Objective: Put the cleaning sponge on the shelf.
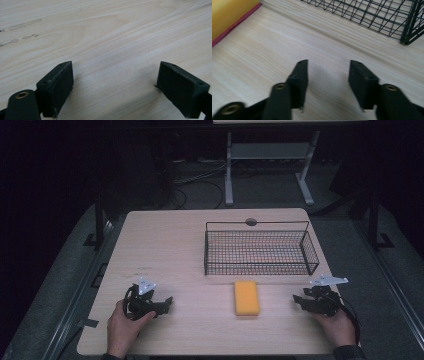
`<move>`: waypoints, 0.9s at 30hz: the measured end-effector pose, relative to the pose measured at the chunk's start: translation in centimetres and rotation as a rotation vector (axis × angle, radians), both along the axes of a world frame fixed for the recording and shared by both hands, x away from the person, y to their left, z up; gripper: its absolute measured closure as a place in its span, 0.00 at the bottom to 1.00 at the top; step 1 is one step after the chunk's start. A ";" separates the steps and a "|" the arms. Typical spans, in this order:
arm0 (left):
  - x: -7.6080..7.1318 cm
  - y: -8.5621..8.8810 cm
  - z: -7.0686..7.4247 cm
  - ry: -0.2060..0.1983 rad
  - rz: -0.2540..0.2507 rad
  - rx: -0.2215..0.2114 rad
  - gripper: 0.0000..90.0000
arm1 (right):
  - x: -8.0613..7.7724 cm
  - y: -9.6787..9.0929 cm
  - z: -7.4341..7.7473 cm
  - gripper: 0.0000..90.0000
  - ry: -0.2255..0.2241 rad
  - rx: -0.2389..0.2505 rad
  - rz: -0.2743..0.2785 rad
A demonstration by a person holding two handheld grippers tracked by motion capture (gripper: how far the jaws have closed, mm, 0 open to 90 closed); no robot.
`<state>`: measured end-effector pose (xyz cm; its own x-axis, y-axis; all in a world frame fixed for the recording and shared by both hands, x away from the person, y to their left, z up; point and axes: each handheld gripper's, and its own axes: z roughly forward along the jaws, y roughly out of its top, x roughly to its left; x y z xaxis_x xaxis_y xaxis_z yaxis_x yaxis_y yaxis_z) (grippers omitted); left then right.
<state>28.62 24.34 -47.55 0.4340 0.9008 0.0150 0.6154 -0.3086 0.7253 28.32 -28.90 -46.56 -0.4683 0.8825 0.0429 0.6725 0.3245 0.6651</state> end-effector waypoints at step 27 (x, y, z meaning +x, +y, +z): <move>0.0 0.0 0.0 0.002 -0.003 0.002 0.14 | 1.3 1.7 2.5 1.00 0.015 0.057 0.133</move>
<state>28.61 24.38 -47.54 0.4370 0.8993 0.0158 0.6156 -0.3118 0.7238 29.60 -27.20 -44.10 -0.5798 0.8088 0.0987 0.6361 0.3736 0.6751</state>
